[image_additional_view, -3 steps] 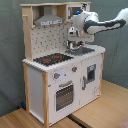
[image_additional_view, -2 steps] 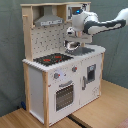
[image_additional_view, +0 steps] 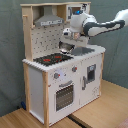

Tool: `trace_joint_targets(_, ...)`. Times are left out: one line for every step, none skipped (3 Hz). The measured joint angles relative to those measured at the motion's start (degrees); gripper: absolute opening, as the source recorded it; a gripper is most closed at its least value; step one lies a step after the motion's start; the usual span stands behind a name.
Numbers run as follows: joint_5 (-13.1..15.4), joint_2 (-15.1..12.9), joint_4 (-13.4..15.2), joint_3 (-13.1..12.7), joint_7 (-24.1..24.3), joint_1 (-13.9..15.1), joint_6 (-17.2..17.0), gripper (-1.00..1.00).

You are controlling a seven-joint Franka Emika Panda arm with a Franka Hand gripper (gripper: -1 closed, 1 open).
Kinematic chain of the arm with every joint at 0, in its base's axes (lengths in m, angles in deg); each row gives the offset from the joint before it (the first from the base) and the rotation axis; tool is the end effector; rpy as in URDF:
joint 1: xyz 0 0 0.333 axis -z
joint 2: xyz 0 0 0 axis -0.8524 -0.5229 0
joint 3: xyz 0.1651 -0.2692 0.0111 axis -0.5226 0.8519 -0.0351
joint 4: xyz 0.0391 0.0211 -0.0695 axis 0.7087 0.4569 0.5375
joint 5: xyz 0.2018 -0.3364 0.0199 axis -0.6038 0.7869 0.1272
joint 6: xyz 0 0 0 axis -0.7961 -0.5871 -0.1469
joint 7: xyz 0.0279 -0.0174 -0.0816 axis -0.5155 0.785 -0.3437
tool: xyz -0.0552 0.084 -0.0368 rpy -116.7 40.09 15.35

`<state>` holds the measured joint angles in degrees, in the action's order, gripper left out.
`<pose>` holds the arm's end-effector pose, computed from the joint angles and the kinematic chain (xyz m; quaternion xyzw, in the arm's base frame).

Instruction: Play with the kitchen

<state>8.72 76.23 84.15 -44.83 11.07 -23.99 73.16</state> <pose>0.4958 0.3236 0.5717 0.7831 0.5935 0.0553 0.1773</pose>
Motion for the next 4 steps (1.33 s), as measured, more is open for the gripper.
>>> trace_joint_targets(1.2, -3.7, -0.1, 0.4, 2.1, -3.7, 2.6, -1.0)
trace_joint_targets(3.0, -7.3, -2.1, 1.6, 3.2, -7.6, 3.7, -1.0)
trace_joint_targets(4.5, -10.5, -5.7, 3.3, 3.3, -12.0, 3.6, -1.0)
trace_joint_targets(6.1, -13.7, -8.6, 5.8, 3.8, -16.8, 3.6, -1.0)
